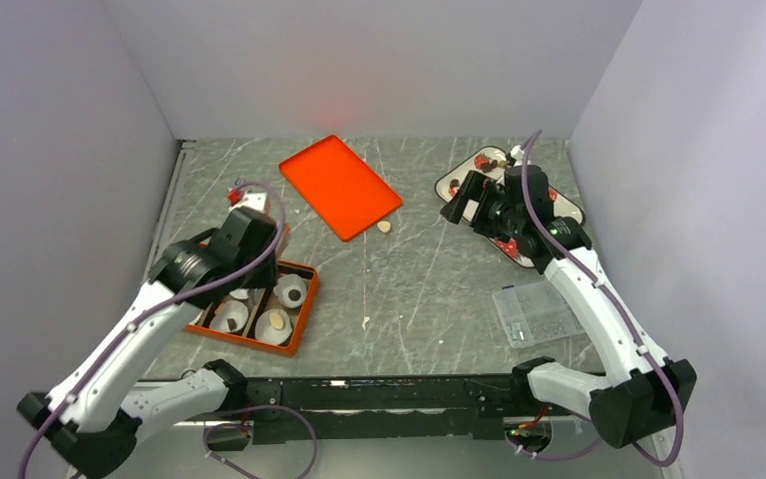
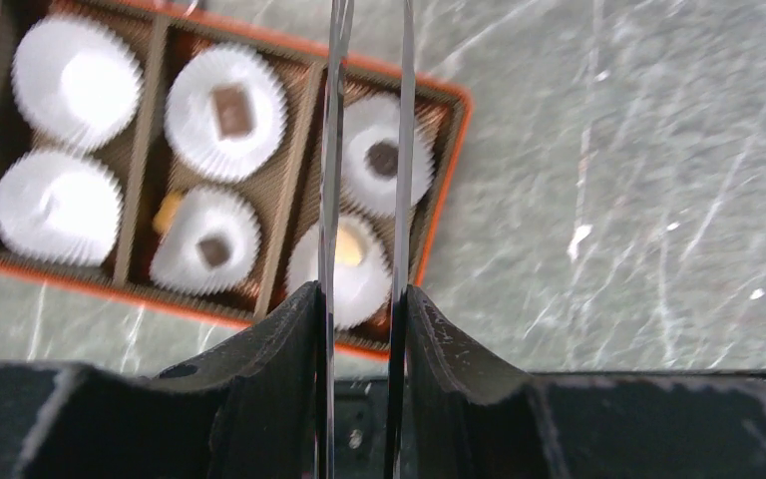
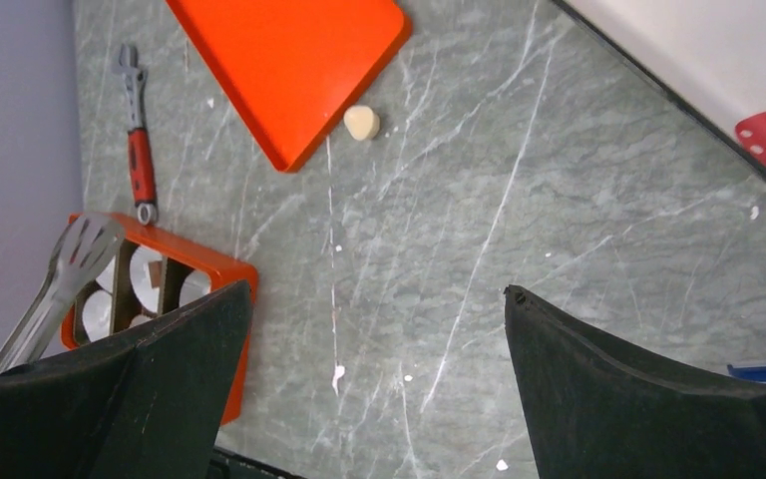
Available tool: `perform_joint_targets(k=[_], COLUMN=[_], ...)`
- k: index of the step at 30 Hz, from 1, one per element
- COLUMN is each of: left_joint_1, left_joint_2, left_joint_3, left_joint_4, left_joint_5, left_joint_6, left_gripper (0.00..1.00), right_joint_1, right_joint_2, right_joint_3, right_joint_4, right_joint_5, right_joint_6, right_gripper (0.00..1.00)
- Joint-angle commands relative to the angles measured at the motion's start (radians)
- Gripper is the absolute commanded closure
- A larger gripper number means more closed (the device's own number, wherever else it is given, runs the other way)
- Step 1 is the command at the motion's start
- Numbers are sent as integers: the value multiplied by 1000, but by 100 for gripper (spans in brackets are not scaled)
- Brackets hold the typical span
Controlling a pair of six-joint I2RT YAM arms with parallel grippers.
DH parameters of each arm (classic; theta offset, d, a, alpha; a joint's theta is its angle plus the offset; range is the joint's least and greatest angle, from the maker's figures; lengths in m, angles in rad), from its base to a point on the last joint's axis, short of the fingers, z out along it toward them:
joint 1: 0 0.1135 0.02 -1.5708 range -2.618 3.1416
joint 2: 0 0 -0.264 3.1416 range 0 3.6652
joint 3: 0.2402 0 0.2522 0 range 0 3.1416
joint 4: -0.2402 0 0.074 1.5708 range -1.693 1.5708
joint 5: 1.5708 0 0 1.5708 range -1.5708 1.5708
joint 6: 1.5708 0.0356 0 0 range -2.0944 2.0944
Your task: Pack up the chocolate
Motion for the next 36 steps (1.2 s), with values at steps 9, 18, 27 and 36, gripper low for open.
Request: perform_joint_targets(k=[9,18,27,36], left_joint_1=[2,-27,-144,-223], left_joint_2=[388,683,1010,1290], left_joint_3=[220,424,683,939], left_joint_4=[604,800,870,907], left_joint_5=[234,366,404,367], left_joint_6=[253,369,455,459], left_gripper=[59,60,59,58], right_joint_1=[1,1,2,1], right_joint_2=[-160,-227,-279,-296], right_joint_3=[77,97,142,186], right_joint_4=[-38,-80,-138,-208], right_joint_5=[221,318,398,417], right_joint_6=[66,117,143,126], right_gripper=[0,0,0,0])
